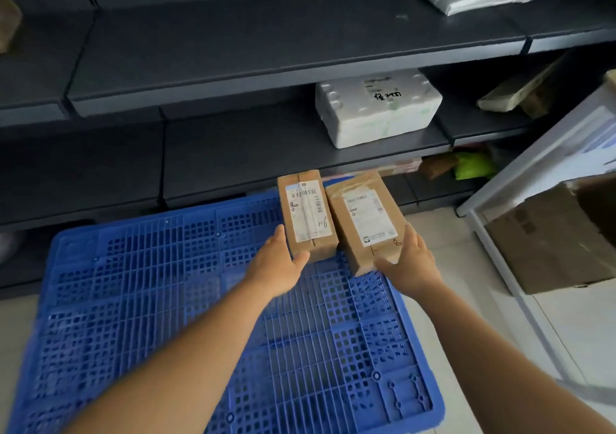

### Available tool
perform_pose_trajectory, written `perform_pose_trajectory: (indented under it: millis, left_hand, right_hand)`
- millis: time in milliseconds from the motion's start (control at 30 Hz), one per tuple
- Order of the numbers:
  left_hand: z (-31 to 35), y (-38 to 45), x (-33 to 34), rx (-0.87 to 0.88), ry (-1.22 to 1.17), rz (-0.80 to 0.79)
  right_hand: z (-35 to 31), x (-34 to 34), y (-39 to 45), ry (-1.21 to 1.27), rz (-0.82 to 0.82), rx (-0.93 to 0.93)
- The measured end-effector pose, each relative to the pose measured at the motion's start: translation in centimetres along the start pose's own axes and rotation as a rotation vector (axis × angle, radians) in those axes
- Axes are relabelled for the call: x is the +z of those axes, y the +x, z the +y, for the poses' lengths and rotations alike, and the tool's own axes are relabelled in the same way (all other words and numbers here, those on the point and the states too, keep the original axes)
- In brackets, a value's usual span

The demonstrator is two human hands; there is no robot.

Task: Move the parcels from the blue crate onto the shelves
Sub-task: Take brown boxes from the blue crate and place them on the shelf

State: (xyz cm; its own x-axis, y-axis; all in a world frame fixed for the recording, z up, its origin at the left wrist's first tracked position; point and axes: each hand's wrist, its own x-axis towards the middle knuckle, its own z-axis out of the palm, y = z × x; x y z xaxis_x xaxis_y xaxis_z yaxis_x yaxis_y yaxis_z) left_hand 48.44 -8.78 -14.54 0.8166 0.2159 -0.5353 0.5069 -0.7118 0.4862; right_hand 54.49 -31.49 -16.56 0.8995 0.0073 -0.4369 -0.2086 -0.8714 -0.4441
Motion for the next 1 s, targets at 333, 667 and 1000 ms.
perform_pose_trajectory:
  millis: [333,667,1000]
  left_hand:
    - [0.6,6.1,4.0,-0.191,-0.331,0.065]
    - [-0.7,6.0,5.4,-0.173,-0.662,0.054]
    - [-3.1,-1.4,2.0,-0.203,-0.961,0.283]
  right_hand:
    - [4.3,0.5,8.3,0.236,-0.186,0.035]
    - [4.5,1.6,9.1,0.664,-0.388,-0.04]
    - [0.1,1.2,4.9,0.73,-0.538,-0.175]
